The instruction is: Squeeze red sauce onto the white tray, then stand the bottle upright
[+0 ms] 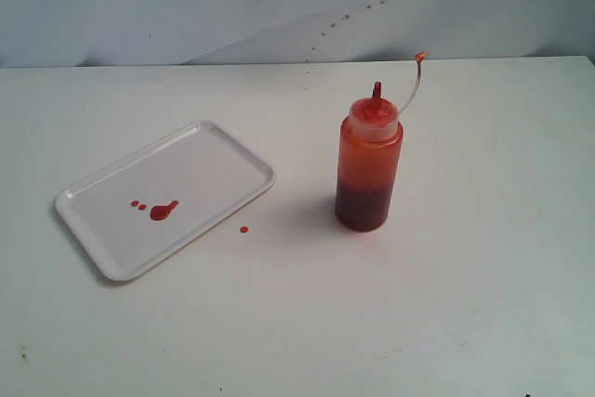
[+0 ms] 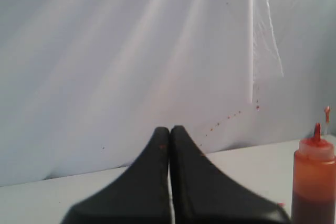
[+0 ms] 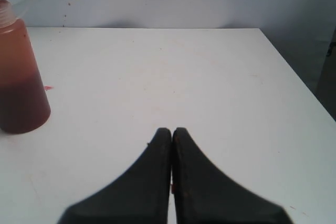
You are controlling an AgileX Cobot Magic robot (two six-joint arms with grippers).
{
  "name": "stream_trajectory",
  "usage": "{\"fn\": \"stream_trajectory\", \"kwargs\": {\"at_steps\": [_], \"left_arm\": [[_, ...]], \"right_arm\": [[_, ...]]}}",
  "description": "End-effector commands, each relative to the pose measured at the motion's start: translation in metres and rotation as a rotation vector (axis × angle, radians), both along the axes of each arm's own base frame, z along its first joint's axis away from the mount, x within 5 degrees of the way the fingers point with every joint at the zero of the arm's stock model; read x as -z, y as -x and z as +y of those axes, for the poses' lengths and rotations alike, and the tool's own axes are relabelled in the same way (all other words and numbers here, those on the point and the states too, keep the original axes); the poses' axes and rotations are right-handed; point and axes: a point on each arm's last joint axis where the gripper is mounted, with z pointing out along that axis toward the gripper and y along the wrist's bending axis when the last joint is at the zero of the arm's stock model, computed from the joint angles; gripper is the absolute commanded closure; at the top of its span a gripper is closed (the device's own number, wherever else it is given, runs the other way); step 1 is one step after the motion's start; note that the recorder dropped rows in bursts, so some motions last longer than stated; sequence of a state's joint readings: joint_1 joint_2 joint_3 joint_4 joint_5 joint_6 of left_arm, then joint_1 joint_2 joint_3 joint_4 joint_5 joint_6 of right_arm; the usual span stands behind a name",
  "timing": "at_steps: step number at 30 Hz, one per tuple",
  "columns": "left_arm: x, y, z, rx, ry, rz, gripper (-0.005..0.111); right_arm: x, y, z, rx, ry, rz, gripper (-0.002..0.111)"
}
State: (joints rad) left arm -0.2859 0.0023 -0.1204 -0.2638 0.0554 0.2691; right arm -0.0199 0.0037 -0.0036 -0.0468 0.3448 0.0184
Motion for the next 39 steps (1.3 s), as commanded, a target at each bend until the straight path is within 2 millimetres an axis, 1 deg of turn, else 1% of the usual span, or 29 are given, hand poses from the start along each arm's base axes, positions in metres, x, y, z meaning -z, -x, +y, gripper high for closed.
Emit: {"fn": "stream_trajectory", "kwargs": {"at_steps": [1,6,14,16,23,29,37,39], "left_arm": [[0.004,0.000,-0.001,0.005,-0.043,0.025,0.107],[0.011,-0.001,-0.001,0.009,-0.018,0.089,0.107],[0.048,-0.008,-0.001,-0.007,-0.007,0.205,0.107],[0.047,-0.008,-0.001,-0.006,0.013,0.208,0.107],[0.052,-0.007,-0.002,-0.004,-0.001,0.254,0.107],[0.062,-0.006,-0.002,-0.001,-0.034,0.361,0.107],[0.062,-0.006,-0.002,-0.001,-0.035,0.364,0.107],[0.066,-0.005,-0.002,-0.004,-0.052,0.403,0.107]], "right_arm": [[0.001,0.000,0.000,0.003,0.003,-0.004,0.108],[0.001,0.000,0.000,0.003,0.003,-0.004,0.108],[0.001,0.000,0.000,0.003,0.003,-0.004,0.108],[0.001,0.000,0.000,0.003,0.003,-0.004,0.108],[0.001,0.000,0.000,0.003,0.003,-0.004,0.108],[0.001,0.000,0.000,0.003,0.003,-0.004,0.108],[0.001,0.000,0.000,0.003,0.003,-0.004,0.108],[0.001,0.000,0.000,0.003,0.003,-0.004,0.108]]}}
